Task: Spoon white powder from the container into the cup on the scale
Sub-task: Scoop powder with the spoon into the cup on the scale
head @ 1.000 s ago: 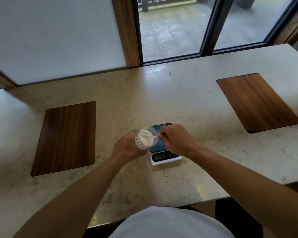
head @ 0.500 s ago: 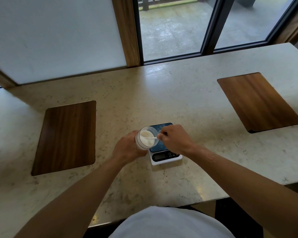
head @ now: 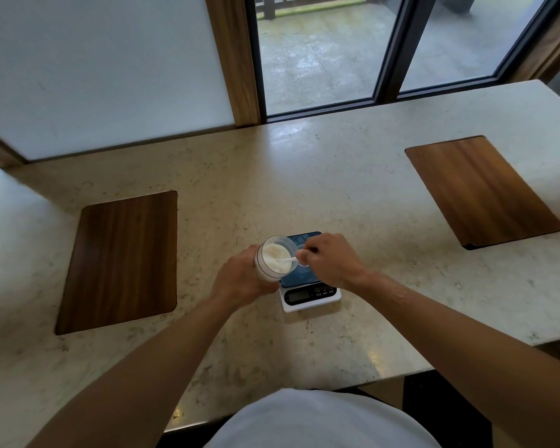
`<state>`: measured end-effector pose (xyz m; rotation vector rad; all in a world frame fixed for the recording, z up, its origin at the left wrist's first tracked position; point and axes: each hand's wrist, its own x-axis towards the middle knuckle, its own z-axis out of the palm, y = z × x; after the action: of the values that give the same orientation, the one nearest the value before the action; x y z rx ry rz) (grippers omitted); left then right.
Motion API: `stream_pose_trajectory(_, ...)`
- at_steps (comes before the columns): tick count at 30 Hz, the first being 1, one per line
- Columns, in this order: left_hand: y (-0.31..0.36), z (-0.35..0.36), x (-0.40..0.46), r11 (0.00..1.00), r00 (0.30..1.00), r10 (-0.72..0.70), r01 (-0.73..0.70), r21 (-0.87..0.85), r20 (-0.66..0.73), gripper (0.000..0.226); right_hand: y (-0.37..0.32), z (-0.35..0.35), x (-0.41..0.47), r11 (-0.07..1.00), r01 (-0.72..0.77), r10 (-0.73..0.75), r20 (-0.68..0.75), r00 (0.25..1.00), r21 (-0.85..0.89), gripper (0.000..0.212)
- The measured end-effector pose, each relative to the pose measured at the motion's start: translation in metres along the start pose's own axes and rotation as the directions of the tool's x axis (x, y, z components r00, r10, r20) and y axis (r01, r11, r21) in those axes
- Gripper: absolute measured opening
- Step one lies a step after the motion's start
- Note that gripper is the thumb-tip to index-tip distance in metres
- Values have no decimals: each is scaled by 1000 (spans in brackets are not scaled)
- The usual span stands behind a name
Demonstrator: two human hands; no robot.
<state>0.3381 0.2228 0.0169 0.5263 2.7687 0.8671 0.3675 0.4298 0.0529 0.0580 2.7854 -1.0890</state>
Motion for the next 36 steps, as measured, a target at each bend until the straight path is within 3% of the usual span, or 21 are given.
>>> stream_pose_trajectory(8, -2, -1, -3, 992, 996, -89, 88, -93, -5, 70, -1, -11, 1, 999, -36, 37, -37, 999, 37, 30)
stream_pose_trajectory(26, -9, 2, 1, 970, 974, -226, 224, -94, -9, 66, 0, -44, -12, 993, -48, 59, -99, 993, 109, 29)
stream_pose_trajectory(36, -22, 1, -11, 935, 944, -331, 330, -127, 14, 76, 39, -36, -10, 980, -155, 171, -123, 978, 129, 31)
